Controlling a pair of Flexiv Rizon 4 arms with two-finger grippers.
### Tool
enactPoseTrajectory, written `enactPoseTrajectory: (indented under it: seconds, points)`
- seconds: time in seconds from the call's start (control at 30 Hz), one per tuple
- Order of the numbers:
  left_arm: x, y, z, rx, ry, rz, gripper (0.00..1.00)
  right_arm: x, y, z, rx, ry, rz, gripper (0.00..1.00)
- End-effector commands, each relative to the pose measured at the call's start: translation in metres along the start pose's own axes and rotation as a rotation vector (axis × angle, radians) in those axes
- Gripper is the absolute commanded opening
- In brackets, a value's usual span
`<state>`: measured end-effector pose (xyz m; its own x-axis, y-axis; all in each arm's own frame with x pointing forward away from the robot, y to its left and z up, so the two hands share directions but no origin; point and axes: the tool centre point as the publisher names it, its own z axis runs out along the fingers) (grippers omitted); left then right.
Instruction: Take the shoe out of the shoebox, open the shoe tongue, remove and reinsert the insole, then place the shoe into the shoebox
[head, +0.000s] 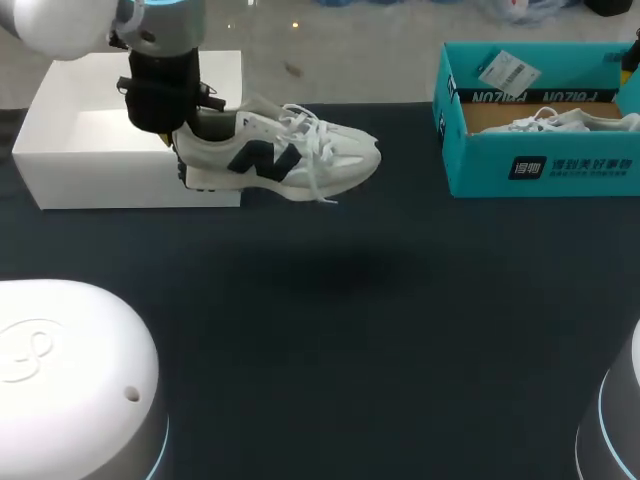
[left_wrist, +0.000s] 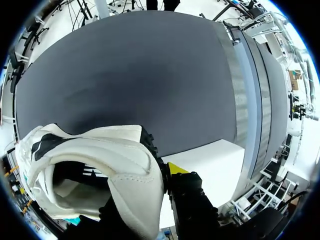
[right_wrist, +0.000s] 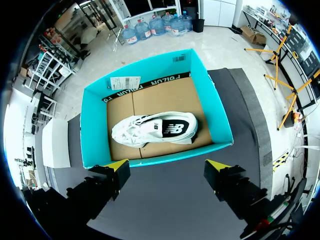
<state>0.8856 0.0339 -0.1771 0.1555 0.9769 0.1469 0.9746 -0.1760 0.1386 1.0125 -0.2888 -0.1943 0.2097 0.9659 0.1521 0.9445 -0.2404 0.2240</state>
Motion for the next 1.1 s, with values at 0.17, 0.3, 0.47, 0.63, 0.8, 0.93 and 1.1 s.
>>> enactPoseTrajectory:
  seconds: [0.17, 0.3, 0.47, 0.63, 0.8, 0.93, 1.1]
  points:
    - [-0.038, -0.037, -0.005, -0.041, -0.011, -0.023, 0.00, 0.000, 0.000, 0.000, -0.001, -0.001, 0.001, 1.00]
    - [-0.056, -0.058, -0.005, -0.053, -0.017, -0.062, 0.00, 0.000, 0.000, 0.000, -0.001, -0.001, 0.001, 1.00]
    - [-0.072, -0.082, -0.003, -0.056, -0.038, -0.120, 0.00, 0.000, 0.000, 0.000, -0.001, -0.001, 0.001, 1.00]
    - [-0.081, -0.092, 0.002, -0.045, -0.047, -0.152, 0.00, 0.000, 0.000, 0.000, -0.001, -0.001, 0.001, 1.00]
    - [-0.079, -0.093, 0.007, -0.028, -0.036, -0.157, 0.00, 0.000, 0.000, 0.000, -0.001, -0.001, 0.001, 1.00]
    - [-0.082, -0.090, 0.015, -0.006, -0.032, -0.146, 0.00, 0.000, 0.000, 0.000, -0.001, -0.001, 0.001, 1.00]
    - [-0.086, -0.092, 0.033, 0.037, -0.007, -0.144, 0.00, 0.000, 0.000, 0.000, -0.001, -0.001, 0.001, 1.00]
